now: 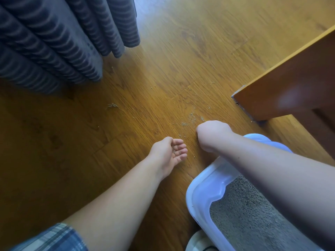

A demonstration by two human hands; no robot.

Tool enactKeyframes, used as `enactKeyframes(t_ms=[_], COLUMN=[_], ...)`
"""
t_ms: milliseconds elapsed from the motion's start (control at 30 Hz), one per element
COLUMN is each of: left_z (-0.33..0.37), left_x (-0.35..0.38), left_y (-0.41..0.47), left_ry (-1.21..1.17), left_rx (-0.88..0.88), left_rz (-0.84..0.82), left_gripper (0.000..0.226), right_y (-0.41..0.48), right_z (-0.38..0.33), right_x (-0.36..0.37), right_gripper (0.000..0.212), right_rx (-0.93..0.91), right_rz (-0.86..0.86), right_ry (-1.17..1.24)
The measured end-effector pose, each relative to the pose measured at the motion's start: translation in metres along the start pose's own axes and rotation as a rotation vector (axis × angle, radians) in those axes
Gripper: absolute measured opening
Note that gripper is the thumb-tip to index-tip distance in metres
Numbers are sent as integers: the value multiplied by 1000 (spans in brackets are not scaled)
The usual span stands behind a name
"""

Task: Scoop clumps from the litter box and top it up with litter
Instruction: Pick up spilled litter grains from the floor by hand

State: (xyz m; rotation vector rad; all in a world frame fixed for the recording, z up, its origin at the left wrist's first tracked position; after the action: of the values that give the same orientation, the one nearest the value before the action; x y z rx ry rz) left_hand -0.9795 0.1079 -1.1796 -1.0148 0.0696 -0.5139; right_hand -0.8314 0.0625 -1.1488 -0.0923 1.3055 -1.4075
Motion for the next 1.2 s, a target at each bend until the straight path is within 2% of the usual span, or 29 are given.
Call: enactKeyframes(t_ms=[133, 233, 333, 367, 433, 500, 600, 700, 800, 867, 933, 1033, 1200], left_z=[-8, -11, -13, -14, -16, -16, -17, -22, -21, -21, -24, -28, -30], left_x=[1, 6, 16, 20, 25, 27, 26, 26, 36, 45, 56, 68, 77], left_y=[0, 3, 2, 1, 0, 1, 5, 7, 10, 9, 6, 1, 2], left_ry=[5, -32, -138, -156, -141, -110, -91, -95, -126, -141, -142, -118, -116], left_rx=[-26, -46, -73, -77, -75, -68, -76, -97, -92, -90, -94, -108, -96], left_rz=[-27, -66, -131, -148, -163, -131, -86, -81, -92, -97, -115, -129, -137], left_gripper=[34, 36, 38, 37, 34, 31, 25, 23, 24, 25, 26, 26, 26], right_y=[3, -12, -39, -43, -39, -20, 17, 42, 46, 44, 40, 29, 27], right_z=[1, 6, 1, -1, 1, 16, 60, 102, 128, 148, 168, 190, 199], right_x=[-2, -16, -15, -11, -10, -20, -32, -10, 20, 39, 62, 81, 80], right_gripper=[16, 31, 31, 29, 29, 29, 26, 21, 30, 29, 24, 19, 24], right_rx=[-57, -203, -370, -383, -372, -292, -37, 179, 344, 380, 437, 569, 578], right_rz=[-7, -24, -170, -230, -243, -152, -13, -194, -344, -351, -395, -404, -212], right_ry=[82, 201, 271, 272, 270, 307, 360, 460, 463, 461, 751, 1043, 1157])
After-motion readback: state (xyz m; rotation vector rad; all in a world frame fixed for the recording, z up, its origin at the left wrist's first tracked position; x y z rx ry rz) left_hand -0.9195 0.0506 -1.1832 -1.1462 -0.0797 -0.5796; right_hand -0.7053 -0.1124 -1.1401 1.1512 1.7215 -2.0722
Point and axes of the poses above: each hand's wrist, its own y-axis towards the middle knuckle, its own x-axis out of the palm, z = x × y, the point moved 6 cm from there along y, towards the middle knuckle, and after that the axes turned 15 degrees about x, right-handed, at the moved point
